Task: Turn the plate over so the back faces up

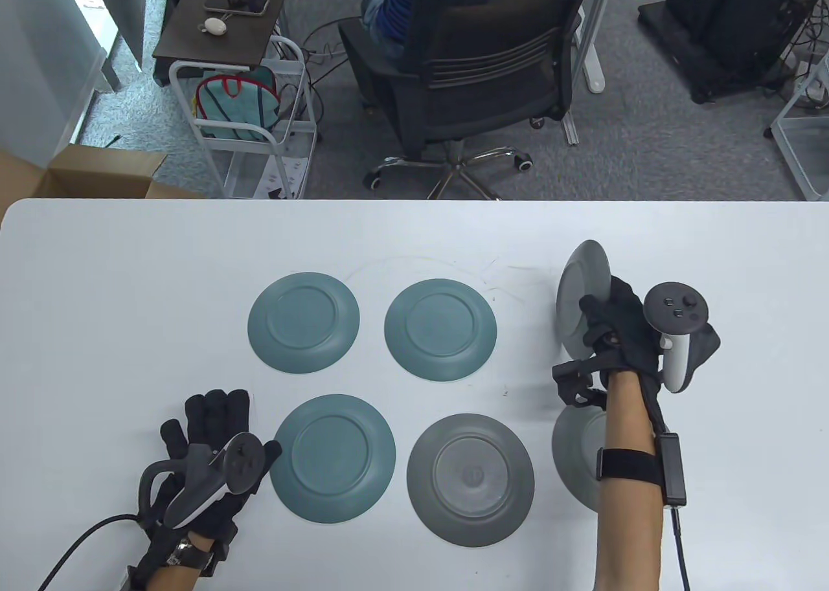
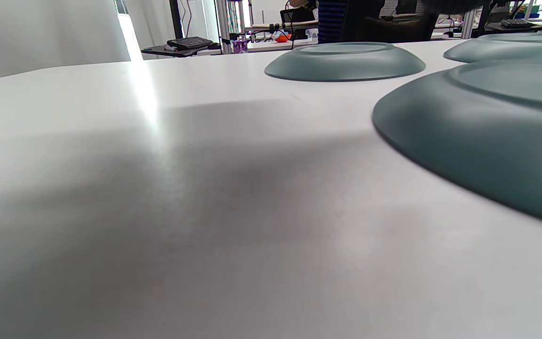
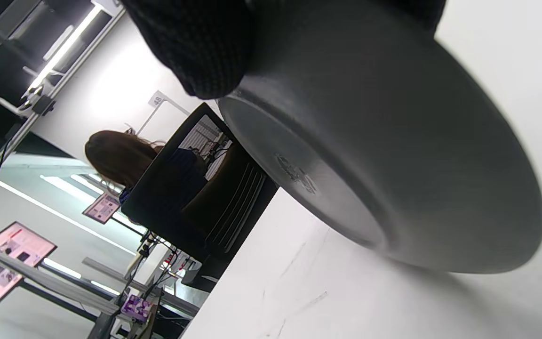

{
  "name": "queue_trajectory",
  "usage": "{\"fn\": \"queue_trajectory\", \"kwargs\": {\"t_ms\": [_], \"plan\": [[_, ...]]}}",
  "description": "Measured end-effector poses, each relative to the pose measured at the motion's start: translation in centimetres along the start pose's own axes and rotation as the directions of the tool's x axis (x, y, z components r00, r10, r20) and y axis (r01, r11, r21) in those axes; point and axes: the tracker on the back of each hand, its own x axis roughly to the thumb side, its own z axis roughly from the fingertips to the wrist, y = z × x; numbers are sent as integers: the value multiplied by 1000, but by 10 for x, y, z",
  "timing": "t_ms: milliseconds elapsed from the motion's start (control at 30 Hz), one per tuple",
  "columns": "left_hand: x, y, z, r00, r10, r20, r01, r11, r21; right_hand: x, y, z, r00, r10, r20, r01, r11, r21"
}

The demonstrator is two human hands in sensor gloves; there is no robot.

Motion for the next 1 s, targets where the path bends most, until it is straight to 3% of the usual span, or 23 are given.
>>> {"fn": "queue_trajectory", "kwargs": {"t_ms": [133, 533, 1000], "plan": [[-1, -1, 0, 1000, -1, -5, 1, 1000, -4, -15, -7, -12, 996, -43, -75, 44, 999, 16], [-3, -4, -3, 1000, -10, -22, 10, 1000, -19, -65, -12, -41, 956, 11, -292, 16, 996, 88], [-3, -5, -5, 999, -18, -31, 17, 999, -34, -80, -9, -54, 875, 249, -415, -210, 968, 137]]}}
